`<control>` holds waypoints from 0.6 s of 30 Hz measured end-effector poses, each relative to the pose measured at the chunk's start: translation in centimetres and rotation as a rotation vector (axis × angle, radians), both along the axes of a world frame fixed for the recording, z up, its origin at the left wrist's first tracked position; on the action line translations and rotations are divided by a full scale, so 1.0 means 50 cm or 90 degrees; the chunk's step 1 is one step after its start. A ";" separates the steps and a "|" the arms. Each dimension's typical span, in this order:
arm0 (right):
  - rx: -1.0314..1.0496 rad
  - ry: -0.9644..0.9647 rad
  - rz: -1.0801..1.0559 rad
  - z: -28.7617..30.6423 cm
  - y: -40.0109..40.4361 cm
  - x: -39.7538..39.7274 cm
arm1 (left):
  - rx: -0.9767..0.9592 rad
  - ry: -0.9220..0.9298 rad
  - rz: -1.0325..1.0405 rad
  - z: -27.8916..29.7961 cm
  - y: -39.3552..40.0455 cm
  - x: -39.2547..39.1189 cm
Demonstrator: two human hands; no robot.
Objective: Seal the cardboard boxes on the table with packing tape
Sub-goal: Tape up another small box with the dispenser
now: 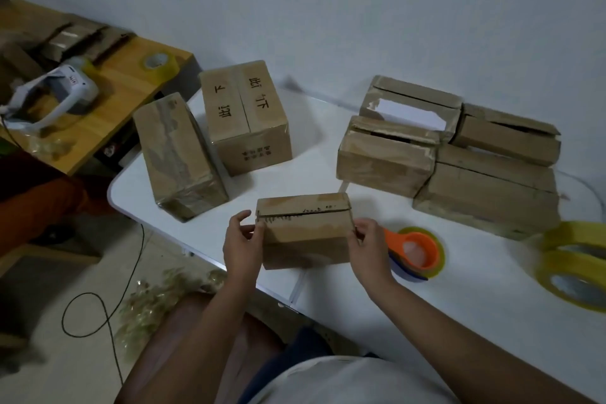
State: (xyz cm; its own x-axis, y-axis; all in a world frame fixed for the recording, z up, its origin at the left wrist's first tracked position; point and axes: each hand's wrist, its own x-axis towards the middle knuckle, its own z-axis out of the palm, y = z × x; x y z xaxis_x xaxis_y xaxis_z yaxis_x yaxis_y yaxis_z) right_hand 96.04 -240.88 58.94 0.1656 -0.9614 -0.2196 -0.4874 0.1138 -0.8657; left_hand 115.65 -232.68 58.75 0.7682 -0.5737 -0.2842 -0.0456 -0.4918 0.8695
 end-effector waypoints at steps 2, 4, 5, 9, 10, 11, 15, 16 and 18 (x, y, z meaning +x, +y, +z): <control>0.022 0.011 0.022 -0.015 0.001 -0.018 | 0.046 -0.070 -0.043 -0.011 0.008 -0.008; 0.042 0.025 0.043 -0.029 -0.004 -0.035 | 0.081 -0.282 -0.120 -0.015 0.013 -0.007; 0.045 0.035 0.049 -0.032 -0.006 -0.044 | 0.075 -0.402 -0.194 -0.016 0.015 -0.004; -0.043 0.237 0.051 -0.054 -0.019 -0.107 | 0.017 -0.561 -0.593 -0.025 0.008 0.008; -0.046 0.311 0.049 -0.060 -0.025 -0.127 | 0.039 -0.551 -0.645 -0.029 0.005 0.008; -0.035 0.376 0.055 -0.069 -0.031 -0.147 | 0.073 -0.549 -0.678 -0.034 0.002 0.007; 0.116 0.441 0.148 -0.090 -0.056 -0.182 | 0.141 -0.586 -0.722 -0.048 -0.005 0.014; 0.143 0.420 0.162 -0.087 -0.062 -0.181 | 0.148 -0.587 -0.727 -0.048 -0.007 0.017; 0.142 0.441 0.211 -0.090 -0.072 -0.178 | 0.165 -0.595 -0.743 -0.048 -0.008 0.021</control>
State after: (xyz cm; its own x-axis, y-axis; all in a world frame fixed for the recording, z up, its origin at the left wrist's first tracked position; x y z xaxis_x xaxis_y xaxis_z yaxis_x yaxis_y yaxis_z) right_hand 87.16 -244.45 54.44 0.1902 -0.8072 -0.5588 -0.9446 0.0045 -0.3281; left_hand 116.71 -233.06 56.37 -0.1116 -0.9819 -0.1531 -0.9752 0.0786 0.2069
